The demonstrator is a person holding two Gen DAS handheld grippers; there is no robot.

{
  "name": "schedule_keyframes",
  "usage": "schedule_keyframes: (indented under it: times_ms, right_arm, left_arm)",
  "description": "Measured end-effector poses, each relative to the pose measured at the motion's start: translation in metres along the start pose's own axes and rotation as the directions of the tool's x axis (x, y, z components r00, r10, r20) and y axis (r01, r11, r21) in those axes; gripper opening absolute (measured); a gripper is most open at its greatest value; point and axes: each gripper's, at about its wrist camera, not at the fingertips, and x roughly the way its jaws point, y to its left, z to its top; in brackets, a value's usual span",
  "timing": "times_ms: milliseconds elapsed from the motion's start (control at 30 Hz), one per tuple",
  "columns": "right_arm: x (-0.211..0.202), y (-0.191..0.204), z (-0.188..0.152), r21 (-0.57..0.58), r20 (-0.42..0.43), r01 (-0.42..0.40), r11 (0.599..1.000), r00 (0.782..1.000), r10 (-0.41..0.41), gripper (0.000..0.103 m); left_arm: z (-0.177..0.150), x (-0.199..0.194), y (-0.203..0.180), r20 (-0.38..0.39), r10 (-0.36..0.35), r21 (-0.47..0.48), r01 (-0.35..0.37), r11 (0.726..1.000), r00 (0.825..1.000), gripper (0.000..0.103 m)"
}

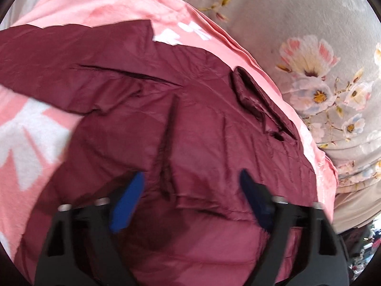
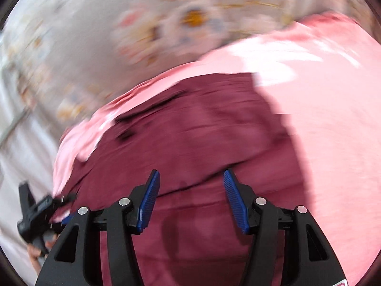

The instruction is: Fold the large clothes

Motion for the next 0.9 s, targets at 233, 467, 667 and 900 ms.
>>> schedule_keyframes:
  times_ms: [233, 467, 667, 900]
  right_arm:
    - [0.024, -0.059, 0.031, 0.205, -0.013, 0.015, 0.979, 1.0, -0.012, 0.049]
    - [0.028, -0.064, 0.05, 0.238, 0.042, 0.033, 0.971, 0.998, -0.044, 0.005]
    - [0.027, -0.044, 0.043, 0.096, 0.047, 0.198, 0.975, 0.978, -0.203, 0.002]
    - [0.046, -0.042, 0.04, 0.043, -0.042, 0.305, 0.951, 0.952, -0.303, 0.001]
  left_arm:
    - [0.014, 0.002, -0.014, 0.048, 0.082, 0.058, -0.084, 0.995, 0.996, 0.005]
    - [0.022, 0.003, -0.02, 0.124, 0.17, 0.131, -0.186, 0.974, 0.978, 0.003]
    - [0.007, 0.031, -0.011, 0.096, 0.243, 0.164, -0.256, 0.953, 0.965, 0.004]
    - [0.001, 0.036, -0.015, 0.136, 0.275, 0.202, -0.298, 0.933, 0.952, 0.005]
